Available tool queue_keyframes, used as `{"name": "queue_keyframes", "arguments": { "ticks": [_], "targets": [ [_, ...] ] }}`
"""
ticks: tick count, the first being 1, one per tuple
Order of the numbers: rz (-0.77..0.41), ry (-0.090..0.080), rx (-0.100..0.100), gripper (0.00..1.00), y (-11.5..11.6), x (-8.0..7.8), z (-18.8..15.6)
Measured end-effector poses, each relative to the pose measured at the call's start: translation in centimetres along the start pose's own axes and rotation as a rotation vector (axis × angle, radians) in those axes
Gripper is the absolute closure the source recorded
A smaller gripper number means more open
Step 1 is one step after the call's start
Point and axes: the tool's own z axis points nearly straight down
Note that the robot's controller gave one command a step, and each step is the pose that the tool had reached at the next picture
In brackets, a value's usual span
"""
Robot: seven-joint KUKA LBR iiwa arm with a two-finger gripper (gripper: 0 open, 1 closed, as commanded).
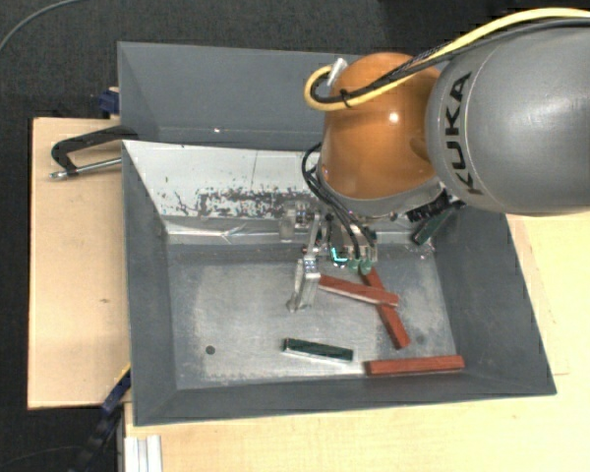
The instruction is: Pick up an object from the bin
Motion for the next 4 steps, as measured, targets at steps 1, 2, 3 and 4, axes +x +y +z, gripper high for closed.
{"name": "queue_keyframes", "arguments": {
  "ticks": [1, 2, 3, 4],
  "targets": [
    [-0.239, 0.001, 0.002, 0.0, -3.6, 4.9, 13.0],
    [-0.239, -0.006, 0.0, 1.0, -3.5, 4.7, 12.7],
    [-0.46, -0.013, 0.0, 1.0, 1.6, 3.1, 1.9],
    [-0.469, -0.017, 0.001, 1.0, 1.5, 3.4, -2.3]
  ]
}}
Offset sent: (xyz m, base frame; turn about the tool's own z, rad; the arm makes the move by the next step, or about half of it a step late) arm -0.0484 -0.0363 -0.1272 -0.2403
